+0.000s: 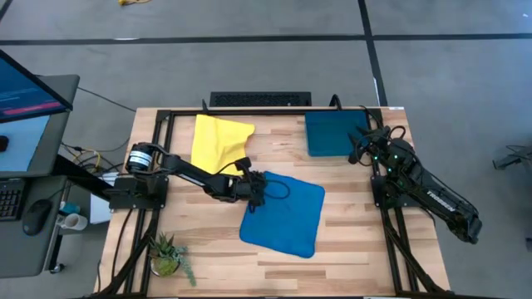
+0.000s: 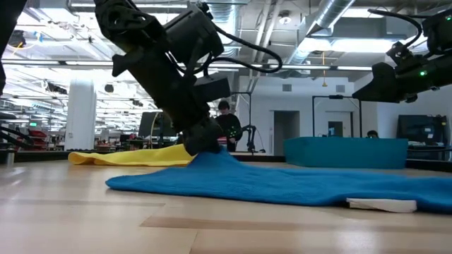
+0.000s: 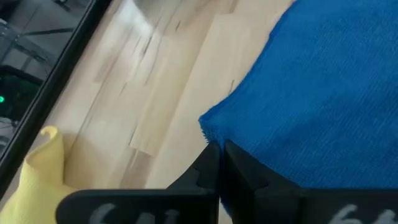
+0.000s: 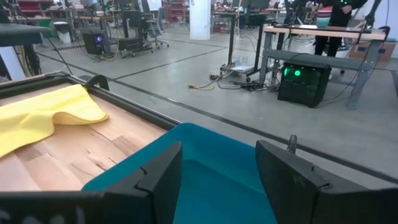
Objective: Roll microfiber towels into tight, uniform cylinder then place into a basket
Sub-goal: Roll the blue microfiber cloth
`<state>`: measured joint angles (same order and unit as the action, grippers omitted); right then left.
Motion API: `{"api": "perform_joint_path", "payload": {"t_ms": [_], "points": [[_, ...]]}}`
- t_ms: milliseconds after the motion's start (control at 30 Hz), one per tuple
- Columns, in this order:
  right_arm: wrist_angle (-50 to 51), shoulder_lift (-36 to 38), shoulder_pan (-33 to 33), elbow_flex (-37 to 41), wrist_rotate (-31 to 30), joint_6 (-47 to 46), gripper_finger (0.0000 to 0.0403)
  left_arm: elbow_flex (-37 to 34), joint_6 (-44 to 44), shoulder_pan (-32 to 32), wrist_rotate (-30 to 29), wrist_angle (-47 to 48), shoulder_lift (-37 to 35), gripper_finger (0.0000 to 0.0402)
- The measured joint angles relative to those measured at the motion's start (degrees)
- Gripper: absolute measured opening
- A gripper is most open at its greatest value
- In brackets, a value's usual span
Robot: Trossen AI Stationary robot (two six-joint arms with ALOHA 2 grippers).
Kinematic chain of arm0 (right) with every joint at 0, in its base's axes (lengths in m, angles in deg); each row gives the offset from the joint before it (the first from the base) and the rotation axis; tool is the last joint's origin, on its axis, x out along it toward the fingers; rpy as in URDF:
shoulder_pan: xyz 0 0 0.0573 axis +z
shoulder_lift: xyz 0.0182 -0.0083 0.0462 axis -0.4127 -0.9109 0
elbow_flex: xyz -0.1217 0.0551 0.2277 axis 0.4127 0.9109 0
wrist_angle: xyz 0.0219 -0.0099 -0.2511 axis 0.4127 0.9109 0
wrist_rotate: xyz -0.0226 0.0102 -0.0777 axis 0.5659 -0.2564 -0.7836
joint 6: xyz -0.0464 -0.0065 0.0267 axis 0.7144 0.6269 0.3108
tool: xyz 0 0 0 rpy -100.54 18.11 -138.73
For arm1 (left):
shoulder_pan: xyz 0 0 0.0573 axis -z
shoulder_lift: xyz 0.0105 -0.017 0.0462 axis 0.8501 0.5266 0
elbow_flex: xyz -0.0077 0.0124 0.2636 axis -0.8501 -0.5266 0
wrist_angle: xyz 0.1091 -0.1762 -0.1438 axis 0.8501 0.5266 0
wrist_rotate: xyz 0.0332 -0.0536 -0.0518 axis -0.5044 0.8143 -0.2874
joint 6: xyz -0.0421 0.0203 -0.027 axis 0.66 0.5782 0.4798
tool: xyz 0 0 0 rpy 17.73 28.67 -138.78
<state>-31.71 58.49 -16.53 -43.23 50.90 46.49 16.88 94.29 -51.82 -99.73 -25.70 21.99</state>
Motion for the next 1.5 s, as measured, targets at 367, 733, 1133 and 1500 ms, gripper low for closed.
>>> {"api": "perform_joint_path", "payload": {"t_ms": [367,733,1133,1500], "points": [[0.0,0.0,0.0,0.0,0.0,0.0,0.0225,0.0,7.0,1.6,0.0,2.5,0.0,0.0],[0.0,0.0,0.0,0.0,0.0,0.0,0.0225,0.1,12.5,3.7,-3.6,8.2,0.0,0.0],[0.0,0.0,0.0,0.0,0.0,0.0,0.0225,0.1,12.2,3.8,-4.4,8.0,-0.1,0.0],[-0.1,0.0,1.4,0.0,2.8,-21.7,0.0225,0.1,11.1,3.7,-4.4,8.0,-0.1,0.0]]}}
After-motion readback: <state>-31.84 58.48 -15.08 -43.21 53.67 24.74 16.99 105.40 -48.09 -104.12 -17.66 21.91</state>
